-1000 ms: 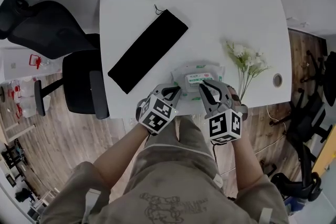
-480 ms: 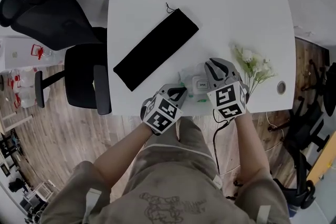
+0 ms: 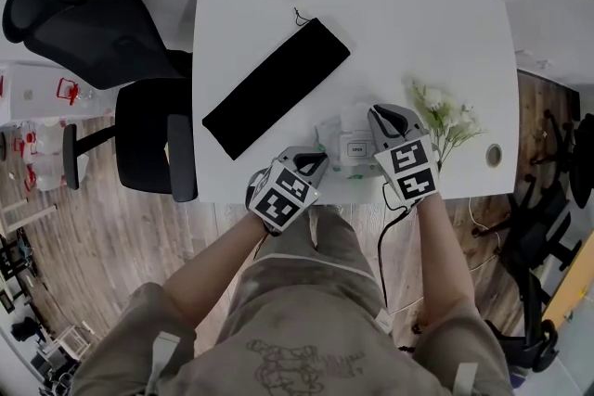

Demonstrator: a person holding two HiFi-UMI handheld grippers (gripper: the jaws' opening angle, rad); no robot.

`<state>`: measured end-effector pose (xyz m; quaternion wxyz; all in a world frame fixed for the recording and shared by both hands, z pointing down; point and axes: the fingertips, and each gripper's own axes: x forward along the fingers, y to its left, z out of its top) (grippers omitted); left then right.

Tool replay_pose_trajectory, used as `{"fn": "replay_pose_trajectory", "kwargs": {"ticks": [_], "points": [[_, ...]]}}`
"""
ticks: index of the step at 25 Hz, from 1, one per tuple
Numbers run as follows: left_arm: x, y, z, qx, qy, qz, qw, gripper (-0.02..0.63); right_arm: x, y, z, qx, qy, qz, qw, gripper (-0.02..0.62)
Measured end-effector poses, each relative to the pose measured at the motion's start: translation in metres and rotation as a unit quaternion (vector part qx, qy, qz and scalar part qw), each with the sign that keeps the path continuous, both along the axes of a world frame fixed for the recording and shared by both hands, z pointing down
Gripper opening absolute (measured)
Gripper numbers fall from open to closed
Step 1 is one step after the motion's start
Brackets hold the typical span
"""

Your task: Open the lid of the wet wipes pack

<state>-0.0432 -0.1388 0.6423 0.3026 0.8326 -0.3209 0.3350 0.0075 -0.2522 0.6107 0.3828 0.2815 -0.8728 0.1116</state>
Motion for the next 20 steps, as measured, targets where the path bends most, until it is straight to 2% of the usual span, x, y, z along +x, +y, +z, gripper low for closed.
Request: {"fn": "replay_pose_trajectory", "kwargs": {"ticks": [4, 7, 13, 20], "points": [[-0.006, -0.006, -0.029, 0.021, 0.005, -0.012, 0.9997, 0.017, 0.011, 0.002, -0.047, 0.004, -0.062, 0.037, 0.997, 0.044], [-0.009, -0.015, -0.057, 0.050, 0.007, -0.015, 0.9986, 0.017, 0.014, 0.008, -0.088, 0.033, -0.094, 0.039, 0.994, 0.041], [-0.002, -0.027, -0.116, 0.115, 0.005, 0.003, 0.9934, 0.017, 0.024, 0.028, -0.166, 0.093, -0.136, 0.039, 0.986, 0.038], [0.004, -0.034, -0.180, 0.192, -0.003, 0.010, 0.9813, 0.017, 0.037, 0.049, -0.240, 0.151, -0.168, 0.042, 0.973, 0.038]]}}
